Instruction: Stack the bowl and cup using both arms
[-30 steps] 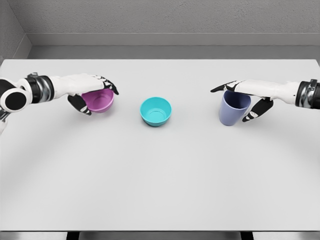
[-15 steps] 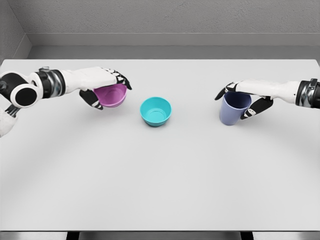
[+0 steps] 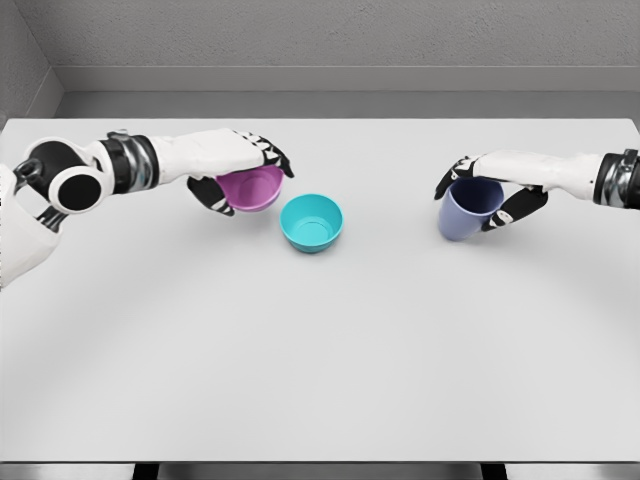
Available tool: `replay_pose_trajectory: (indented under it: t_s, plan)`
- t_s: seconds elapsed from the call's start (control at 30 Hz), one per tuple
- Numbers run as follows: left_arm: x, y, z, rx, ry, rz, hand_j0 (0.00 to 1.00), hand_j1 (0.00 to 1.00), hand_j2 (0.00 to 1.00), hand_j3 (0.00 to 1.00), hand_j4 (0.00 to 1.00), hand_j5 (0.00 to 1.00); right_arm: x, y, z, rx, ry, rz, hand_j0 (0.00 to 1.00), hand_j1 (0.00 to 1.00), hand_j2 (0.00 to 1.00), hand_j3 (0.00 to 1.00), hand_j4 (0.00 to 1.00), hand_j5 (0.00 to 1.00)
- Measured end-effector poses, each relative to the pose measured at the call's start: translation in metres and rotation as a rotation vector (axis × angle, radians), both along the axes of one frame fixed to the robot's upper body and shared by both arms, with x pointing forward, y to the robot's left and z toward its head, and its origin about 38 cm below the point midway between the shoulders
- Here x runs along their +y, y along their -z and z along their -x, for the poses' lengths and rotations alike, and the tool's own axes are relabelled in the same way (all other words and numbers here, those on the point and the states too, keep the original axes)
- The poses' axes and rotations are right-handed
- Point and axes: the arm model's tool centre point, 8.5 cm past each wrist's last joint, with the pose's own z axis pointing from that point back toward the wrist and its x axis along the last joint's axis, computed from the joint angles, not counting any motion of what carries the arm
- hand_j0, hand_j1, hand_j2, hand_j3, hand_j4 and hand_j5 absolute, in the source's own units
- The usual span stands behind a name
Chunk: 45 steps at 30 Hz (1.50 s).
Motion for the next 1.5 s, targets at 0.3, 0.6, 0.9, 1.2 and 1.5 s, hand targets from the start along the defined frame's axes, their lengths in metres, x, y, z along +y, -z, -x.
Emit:
replay_pose_trajectory:
  t_s: [0.3, 0.6, 0.9, 1.2, 1.5]
  plan:
    - [-0.023, -0.002, 0.001, -0.01, 0.039, 0.022, 0.82, 0.82, 0.82, 0.82, 0.82, 0.82, -0.001, -0.007, -0.002, -0.013, 0.0, 0.002, 0.66, 0.66, 0.66, 0.66, 0.66, 0.66]
    - [-0.041, 0.001, 0.004, -0.011, 0.07, 0.035, 0.82, 0.82, 0.82, 0.82, 0.82, 0.82, -0.002, -0.013, -0.003, -0.026, -0.001, 0.002, 0.66, 0.66, 0.66, 0.66, 0.66, 0.66]
    - [-0.057, 0.009, 0.007, -0.013, 0.09, 0.031, 0.82, 0.82, 0.82, 0.82, 0.82, 0.82, -0.004, -0.02, -0.001, -0.04, -0.005, 0.003, 0.66, 0.66, 0.66, 0.66, 0.66, 0.66]
    - [-0.07, 0.016, 0.011, -0.011, 0.109, 0.031, 0.82, 0.82, 0.82, 0.82, 0.82, 0.82, -0.005, -0.025, 0.002, -0.05, -0.012, 0.005, 0.66, 0.66, 0.66, 0.66, 0.66, 0.66]
    - [-0.073, 0.023, 0.013, -0.002, 0.111, 0.029, 0.87, 0.87, 0.87, 0.87, 0.87, 0.87, 0.001, -0.028, 0.004, -0.056, -0.031, -0.004, 0.66, 0.66, 0.66, 0.66, 0.66, 0.66]
